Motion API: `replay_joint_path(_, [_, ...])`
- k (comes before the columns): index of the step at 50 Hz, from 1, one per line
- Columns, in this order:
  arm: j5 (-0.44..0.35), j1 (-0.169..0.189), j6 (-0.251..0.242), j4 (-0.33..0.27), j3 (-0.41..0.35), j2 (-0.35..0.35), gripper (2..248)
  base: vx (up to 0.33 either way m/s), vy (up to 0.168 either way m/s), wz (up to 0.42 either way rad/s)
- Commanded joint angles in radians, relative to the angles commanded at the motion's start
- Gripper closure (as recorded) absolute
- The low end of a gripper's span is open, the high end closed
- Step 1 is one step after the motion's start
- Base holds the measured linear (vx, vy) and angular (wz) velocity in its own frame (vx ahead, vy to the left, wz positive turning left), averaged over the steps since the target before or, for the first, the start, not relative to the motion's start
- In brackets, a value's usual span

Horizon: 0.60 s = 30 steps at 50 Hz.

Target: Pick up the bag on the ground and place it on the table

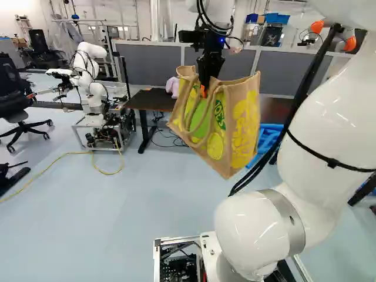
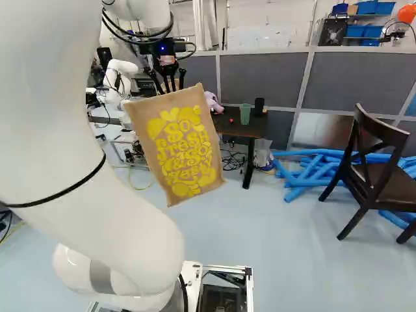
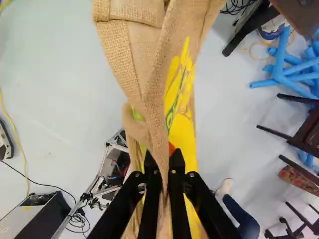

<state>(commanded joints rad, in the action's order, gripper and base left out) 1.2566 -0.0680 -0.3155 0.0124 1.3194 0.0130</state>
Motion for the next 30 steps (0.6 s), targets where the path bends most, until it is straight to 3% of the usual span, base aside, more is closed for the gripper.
replay_joint_path(30, [0.0,0.0,0.0,0.0,0.0,0.0,226,0.133,0.038,0.167])
